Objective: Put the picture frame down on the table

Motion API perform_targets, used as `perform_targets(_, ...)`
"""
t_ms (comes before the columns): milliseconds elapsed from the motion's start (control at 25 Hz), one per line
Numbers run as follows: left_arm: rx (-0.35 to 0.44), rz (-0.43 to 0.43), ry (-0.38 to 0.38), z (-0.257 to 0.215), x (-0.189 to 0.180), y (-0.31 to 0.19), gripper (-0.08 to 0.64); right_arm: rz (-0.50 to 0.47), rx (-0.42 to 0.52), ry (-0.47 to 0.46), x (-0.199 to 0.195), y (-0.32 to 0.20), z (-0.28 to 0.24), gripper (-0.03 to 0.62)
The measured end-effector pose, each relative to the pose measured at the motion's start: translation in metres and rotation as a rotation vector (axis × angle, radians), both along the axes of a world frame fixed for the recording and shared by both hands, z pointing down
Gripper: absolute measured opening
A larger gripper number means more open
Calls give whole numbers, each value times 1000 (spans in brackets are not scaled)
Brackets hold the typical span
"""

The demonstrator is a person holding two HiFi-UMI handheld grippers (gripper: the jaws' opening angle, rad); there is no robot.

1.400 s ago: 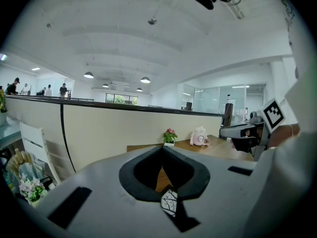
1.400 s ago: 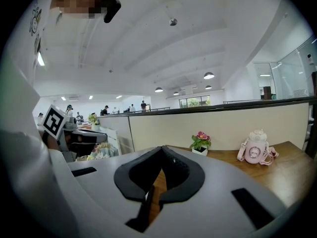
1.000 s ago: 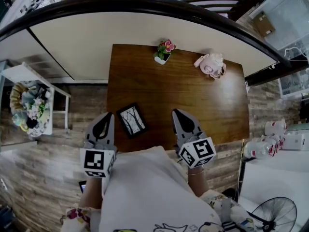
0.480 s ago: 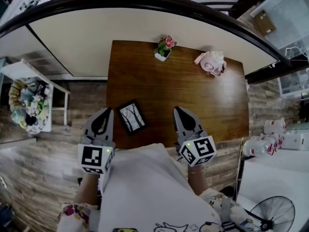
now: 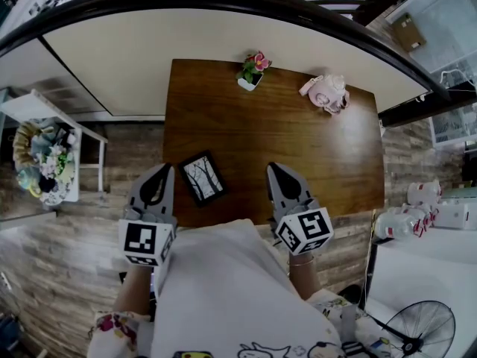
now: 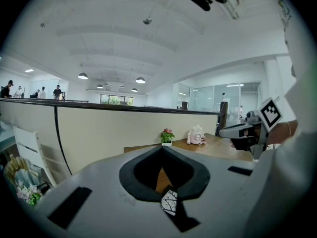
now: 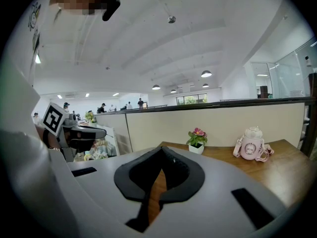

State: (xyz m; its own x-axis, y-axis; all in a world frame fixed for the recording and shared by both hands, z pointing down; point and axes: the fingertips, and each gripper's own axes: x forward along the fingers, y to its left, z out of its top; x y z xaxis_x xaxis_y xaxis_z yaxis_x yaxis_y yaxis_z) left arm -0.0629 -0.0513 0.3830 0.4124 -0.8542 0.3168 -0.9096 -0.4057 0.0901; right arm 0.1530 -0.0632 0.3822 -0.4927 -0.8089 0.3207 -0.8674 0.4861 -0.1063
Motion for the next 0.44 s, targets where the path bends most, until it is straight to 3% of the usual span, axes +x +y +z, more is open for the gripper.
perform_targets(440, -5, -8, -3, 1, -2, 5, 3, 7, -13, 8, 1, 3, 4, 0)
